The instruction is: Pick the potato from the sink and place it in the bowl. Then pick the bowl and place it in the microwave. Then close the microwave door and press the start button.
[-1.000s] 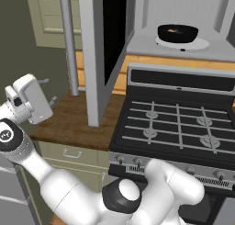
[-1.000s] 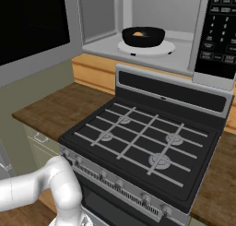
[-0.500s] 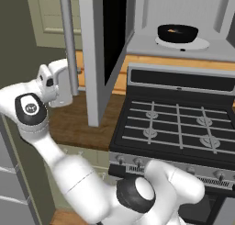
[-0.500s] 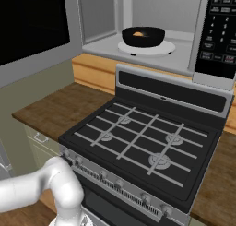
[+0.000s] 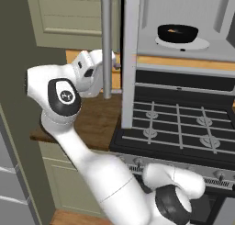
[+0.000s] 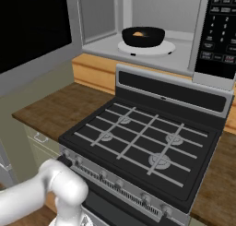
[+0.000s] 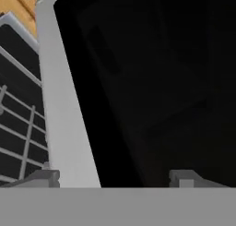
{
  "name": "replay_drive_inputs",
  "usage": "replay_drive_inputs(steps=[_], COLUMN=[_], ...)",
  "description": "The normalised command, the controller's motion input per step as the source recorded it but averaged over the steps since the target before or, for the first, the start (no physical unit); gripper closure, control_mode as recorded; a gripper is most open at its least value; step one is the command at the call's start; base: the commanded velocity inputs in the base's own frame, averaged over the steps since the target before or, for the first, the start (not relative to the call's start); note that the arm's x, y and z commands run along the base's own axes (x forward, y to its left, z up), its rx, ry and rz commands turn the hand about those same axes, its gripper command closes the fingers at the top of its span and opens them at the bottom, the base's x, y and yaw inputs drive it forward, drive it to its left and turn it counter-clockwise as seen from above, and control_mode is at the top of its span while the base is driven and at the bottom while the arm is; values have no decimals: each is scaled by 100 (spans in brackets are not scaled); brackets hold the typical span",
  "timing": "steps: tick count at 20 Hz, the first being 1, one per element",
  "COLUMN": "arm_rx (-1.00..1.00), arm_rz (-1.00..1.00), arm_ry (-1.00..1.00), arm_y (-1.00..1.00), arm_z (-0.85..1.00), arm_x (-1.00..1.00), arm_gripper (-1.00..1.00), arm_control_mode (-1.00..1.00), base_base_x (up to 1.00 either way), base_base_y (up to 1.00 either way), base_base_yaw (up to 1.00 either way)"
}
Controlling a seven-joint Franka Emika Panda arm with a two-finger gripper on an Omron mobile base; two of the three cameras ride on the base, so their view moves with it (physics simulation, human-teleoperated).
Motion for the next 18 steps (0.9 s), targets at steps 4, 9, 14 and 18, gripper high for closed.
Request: replay_drive_inputs(steps=[4, 9, 14, 18], arm_rx=[18, 17, 13, 6], arm_rz=[0, 0, -1, -2], arm_ry=[-9, -6, -3, 0], arm_y=[-100, -100, -100, -77], arm_z=[23, 2, 0, 0], arm_x=[-100, -62, 11, 87], arm_gripper=[-100, -100, -100, -100], arm_control_mode=[-100, -100, -100, -100], base_base_x=[0, 0, 0, 0], base_base_y=[0, 0, 0, 0], base_base_yaw=[0, 0, 0, 0])
